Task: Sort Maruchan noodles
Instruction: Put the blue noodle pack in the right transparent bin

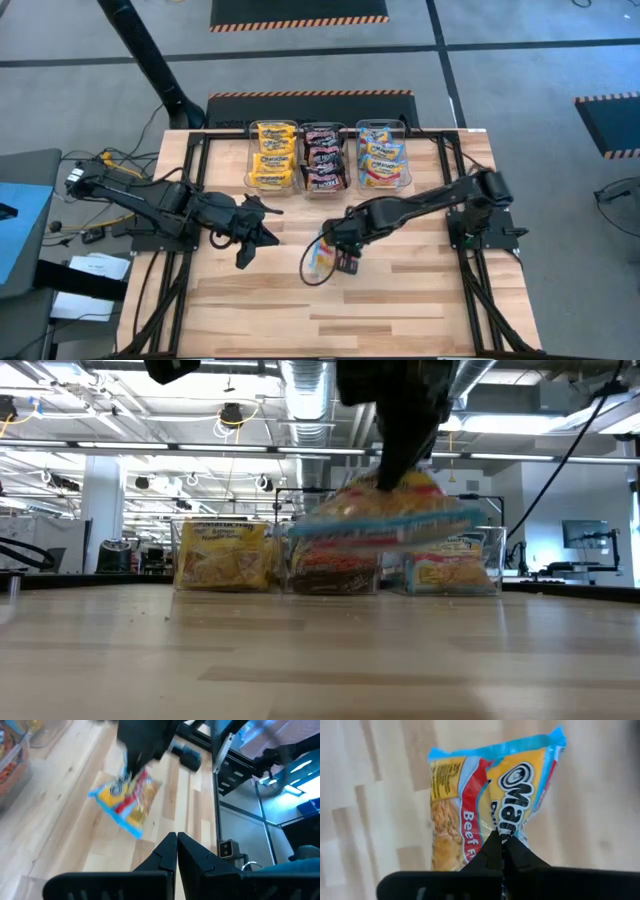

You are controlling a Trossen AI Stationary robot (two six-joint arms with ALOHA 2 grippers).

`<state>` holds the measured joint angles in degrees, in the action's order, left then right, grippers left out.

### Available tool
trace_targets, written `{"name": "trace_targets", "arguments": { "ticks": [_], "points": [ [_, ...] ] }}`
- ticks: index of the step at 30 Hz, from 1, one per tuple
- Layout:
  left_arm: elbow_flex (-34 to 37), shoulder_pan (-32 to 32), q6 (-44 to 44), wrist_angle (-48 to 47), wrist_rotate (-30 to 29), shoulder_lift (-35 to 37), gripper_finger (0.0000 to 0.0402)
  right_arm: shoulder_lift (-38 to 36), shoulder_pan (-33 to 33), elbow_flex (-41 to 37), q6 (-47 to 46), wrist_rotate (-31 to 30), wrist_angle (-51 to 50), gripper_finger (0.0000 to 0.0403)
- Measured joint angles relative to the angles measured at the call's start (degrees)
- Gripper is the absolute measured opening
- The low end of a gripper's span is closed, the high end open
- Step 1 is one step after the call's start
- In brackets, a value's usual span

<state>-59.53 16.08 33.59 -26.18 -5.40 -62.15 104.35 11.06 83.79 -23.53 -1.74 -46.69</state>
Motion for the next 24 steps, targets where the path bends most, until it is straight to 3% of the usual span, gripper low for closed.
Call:
{"name": "trace_targets", "arguments": {
  "ticks": [10, 24],
  "points": [
    [0.0, -5.2, -2.5, 0.1, 0.0, 0.0, 0.0000, -12.2, -4.9, 0.1, 3.2, -18.0, -16.3, 0.0004],
    [0.0, -14.5, -2.5, 0.2, 0.0, 0.0, 0.0000, -22.0, -19.5, 0.1, 22.6, -33.5, -24.2, 0.0004]
  ]
}}
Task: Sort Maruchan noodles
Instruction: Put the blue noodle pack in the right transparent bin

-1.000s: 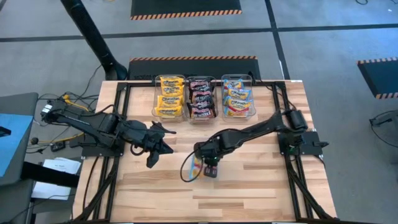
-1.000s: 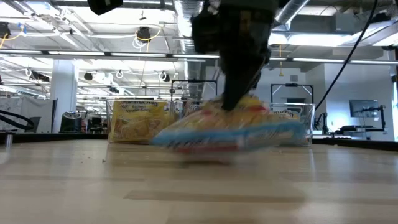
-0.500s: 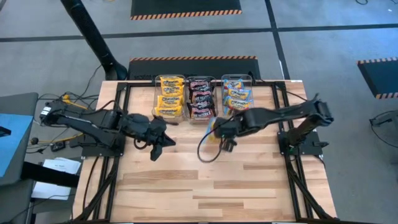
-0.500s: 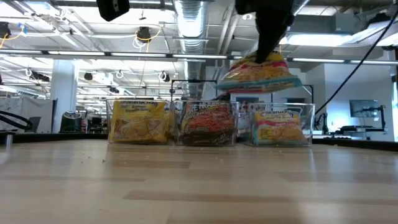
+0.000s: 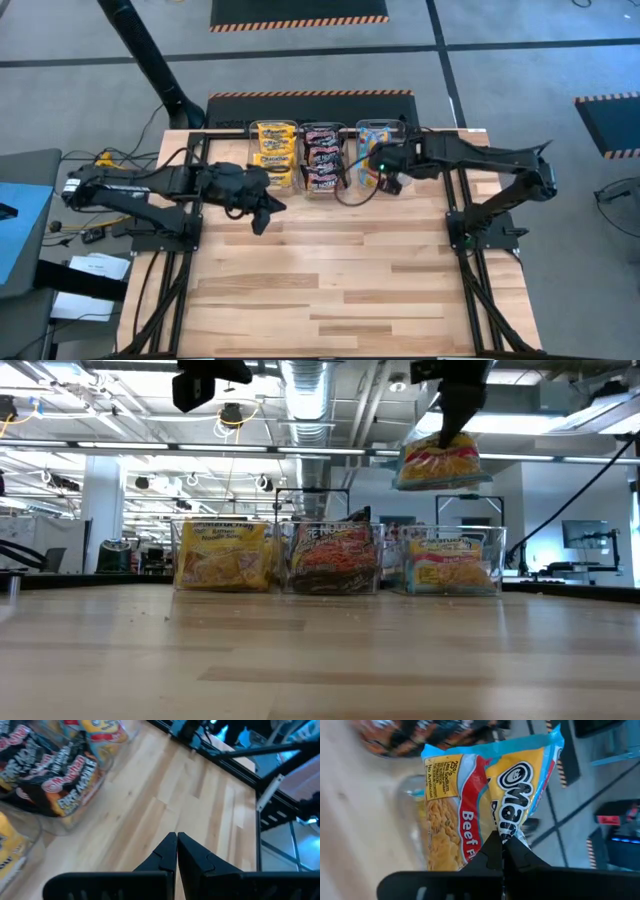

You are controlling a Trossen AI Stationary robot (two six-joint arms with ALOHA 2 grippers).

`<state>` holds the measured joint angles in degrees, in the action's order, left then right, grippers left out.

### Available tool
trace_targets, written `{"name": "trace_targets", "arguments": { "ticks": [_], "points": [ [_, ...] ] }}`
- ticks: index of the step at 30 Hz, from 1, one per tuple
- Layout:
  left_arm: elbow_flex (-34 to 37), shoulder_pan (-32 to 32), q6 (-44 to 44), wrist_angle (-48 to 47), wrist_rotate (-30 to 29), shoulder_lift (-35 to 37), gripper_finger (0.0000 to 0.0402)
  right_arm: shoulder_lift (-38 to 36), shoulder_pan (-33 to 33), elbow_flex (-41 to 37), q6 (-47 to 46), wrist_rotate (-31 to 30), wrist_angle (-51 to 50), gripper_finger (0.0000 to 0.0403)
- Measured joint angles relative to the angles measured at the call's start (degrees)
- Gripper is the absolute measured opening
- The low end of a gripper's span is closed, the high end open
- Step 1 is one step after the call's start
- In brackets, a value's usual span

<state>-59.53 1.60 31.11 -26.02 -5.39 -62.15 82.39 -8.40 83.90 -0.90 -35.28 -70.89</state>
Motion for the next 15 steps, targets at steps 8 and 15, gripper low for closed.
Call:
{"name": "trace_targets", "arguments": {
  "ticks": [8, 15],
  "points": [
    [0.0, -4.2, 0.1, 0.0, 0.0, 0.0, 0.0000, -1.4, -5.9, -10.0, 10.6, -0.9, 5.2, 0.0004],
    [0.0, -7.2, 0.2, 0.2, 0.0, 0.0, 0.0000, -1.4, -6.0, -15.5, 19.4, -0.6, 14.4, 0.0004]
  ]
}}
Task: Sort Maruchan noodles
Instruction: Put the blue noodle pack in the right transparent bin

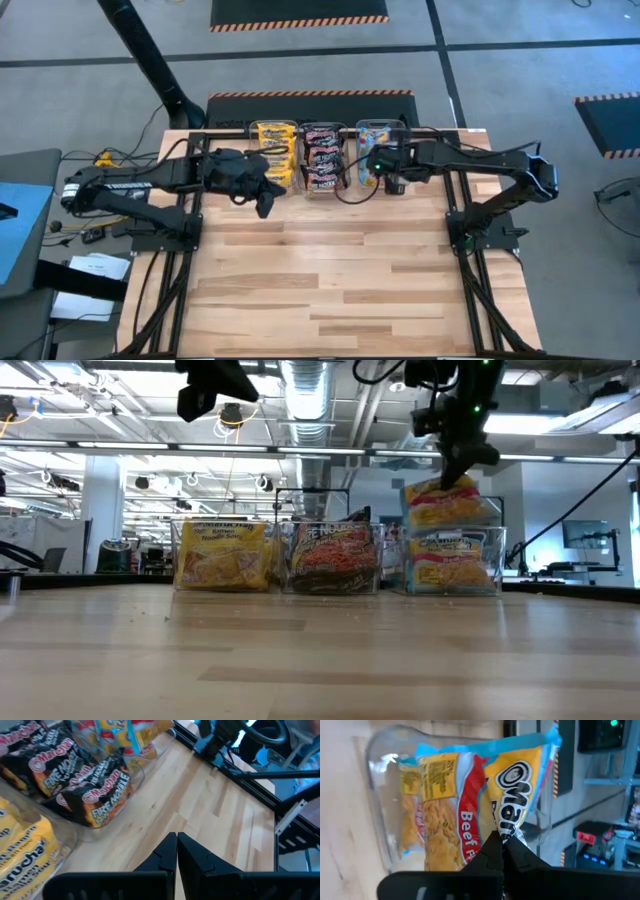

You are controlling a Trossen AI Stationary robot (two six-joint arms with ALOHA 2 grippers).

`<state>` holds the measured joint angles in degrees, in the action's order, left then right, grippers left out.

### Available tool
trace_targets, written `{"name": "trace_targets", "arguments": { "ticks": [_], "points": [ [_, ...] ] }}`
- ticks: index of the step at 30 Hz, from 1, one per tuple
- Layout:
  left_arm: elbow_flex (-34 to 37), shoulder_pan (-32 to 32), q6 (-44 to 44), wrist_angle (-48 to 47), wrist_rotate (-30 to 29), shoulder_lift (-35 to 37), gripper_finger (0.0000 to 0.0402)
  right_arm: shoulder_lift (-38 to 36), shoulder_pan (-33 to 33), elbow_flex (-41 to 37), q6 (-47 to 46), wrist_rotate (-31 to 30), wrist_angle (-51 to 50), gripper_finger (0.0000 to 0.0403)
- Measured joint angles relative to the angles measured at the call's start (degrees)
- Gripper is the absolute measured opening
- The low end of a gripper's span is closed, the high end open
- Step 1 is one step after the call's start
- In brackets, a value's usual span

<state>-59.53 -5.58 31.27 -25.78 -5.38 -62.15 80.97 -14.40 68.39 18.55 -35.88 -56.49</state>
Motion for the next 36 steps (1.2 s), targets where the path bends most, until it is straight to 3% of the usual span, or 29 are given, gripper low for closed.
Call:
{"name": "trace_targets", "arguments": {
  "ticks": [18, 25, 36],
  "points": [
    [0.0, -2.6, 0.5, 0.0, 0.0, 0.0, 0.0000, 0.0, -1.5, -7.4, 0.6, 6.3, 7.7, 0.0010],
    [0.0, -2.6, 1.0, 0.0, 0.0, 0.0, 0.0000, 0.0, -2.5, -7.6, -4.3, 13.6, 7.3, 0.0015],
    [0.0, -2.7, -0.2, 0.0, 0.0, 0.0, 0.0000, 0.0, -4.5, -7.6, -14.5, 19.1, 4.8, 0.0105]
  ]
}}
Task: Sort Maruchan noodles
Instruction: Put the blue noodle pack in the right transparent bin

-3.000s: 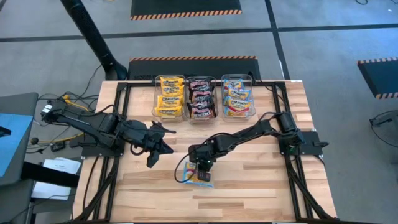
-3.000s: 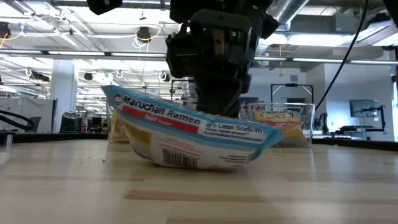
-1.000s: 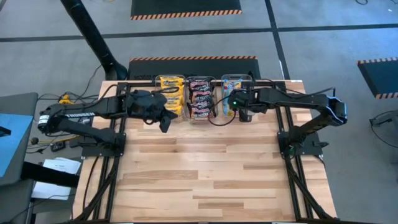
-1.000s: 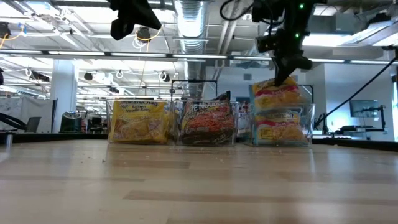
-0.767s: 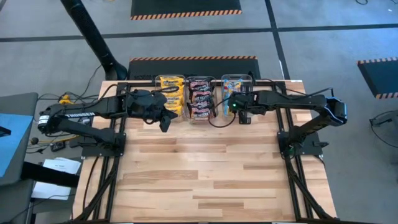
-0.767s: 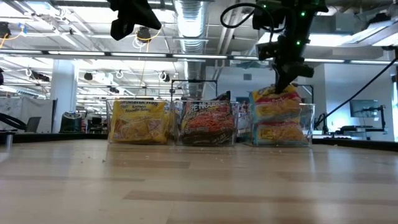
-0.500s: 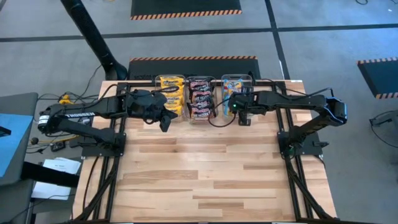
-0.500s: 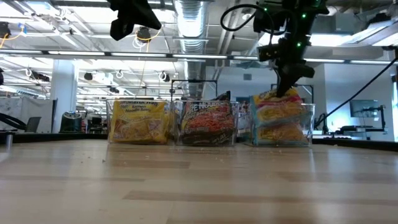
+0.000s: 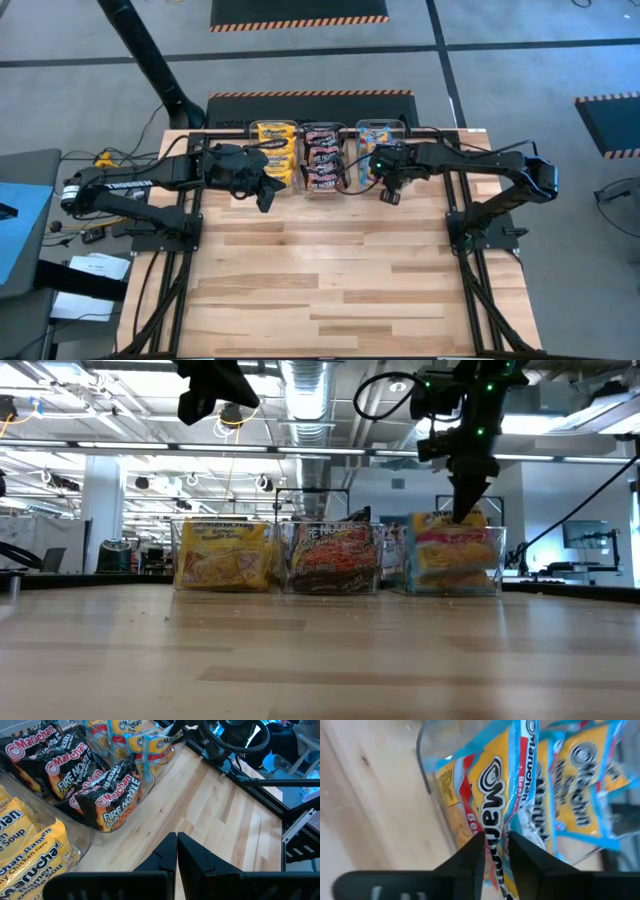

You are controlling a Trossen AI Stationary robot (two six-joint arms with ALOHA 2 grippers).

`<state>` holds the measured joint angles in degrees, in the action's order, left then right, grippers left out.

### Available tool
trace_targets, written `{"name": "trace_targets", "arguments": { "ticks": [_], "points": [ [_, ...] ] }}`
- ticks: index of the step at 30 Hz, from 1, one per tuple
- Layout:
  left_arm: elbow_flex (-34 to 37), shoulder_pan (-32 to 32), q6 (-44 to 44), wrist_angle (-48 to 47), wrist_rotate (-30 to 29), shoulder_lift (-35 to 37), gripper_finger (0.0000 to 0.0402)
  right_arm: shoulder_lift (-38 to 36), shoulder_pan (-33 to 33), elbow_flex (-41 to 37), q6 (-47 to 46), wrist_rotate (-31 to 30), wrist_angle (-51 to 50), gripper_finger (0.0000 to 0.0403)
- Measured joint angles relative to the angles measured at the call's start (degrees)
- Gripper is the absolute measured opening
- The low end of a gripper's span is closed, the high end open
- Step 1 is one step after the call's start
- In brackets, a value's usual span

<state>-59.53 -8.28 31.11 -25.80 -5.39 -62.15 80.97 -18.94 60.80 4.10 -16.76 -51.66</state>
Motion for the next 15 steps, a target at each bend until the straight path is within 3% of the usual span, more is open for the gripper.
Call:
{"name": "trace_targets", "arguments": {
  "ticks": [7, 15],
  "points": [
    [0.0, -1.5, 0.0, -0.1, 0.0, 0.0, 0.0000, -1.6, -0.7, 2.6, -6.0, 6.0, -5.1, 0.0145],
    [0.0, -3.1, 0.0, -0.3, 0.0, 0.0, 0.0000, -3.9, -4.8, 6.9, -7.3, 6.6, -4.2, 0.0145]
  ]
}}
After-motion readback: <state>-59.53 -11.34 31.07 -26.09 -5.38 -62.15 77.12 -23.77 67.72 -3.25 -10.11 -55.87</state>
